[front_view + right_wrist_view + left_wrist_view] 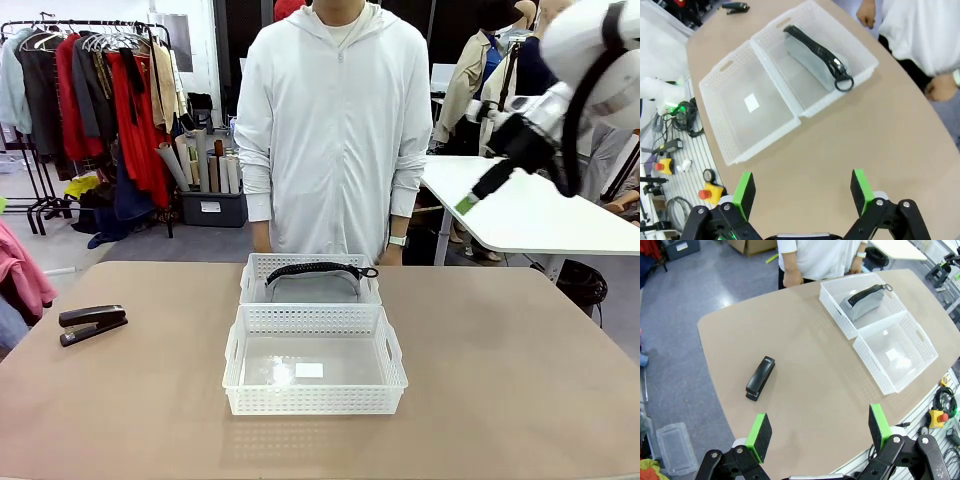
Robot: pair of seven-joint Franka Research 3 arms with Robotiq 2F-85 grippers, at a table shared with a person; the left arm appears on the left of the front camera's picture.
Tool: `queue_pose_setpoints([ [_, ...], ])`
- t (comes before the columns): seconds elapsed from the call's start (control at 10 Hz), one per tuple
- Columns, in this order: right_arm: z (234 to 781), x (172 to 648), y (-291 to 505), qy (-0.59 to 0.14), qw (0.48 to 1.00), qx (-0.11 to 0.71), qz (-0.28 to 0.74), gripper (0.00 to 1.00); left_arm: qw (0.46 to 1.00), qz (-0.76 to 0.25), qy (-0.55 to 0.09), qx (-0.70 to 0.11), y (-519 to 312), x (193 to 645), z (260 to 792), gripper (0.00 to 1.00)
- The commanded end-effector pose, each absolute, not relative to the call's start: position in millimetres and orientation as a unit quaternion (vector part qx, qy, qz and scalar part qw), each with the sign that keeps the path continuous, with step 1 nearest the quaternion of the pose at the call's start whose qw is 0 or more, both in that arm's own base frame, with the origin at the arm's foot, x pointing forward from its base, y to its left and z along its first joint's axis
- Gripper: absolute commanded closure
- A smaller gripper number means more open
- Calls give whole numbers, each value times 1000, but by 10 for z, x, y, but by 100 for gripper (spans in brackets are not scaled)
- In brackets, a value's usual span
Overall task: Distribute items into two baskets.
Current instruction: Pick up the Stapler that the person points to.
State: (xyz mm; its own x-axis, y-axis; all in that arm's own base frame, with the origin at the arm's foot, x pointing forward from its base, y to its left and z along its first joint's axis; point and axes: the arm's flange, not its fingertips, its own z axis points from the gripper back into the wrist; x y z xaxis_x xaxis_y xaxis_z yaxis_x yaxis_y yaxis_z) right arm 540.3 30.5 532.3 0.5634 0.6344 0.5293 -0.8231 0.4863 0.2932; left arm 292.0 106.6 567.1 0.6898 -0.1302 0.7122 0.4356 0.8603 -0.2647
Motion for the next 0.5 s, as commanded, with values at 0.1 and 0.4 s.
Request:
queue_pose_setpoints([
  [0.1, 5175, 5045, -46, -195, 845, 304, 395, 0, 894, -159, -361, -214, 1055, 2918, 5659, 0],
  [0.4, 5159, 4448, -205, -243, 845, 323, 350, 0, 894, -159, -361, -214, 1055, 2918, 5659, 0],
])
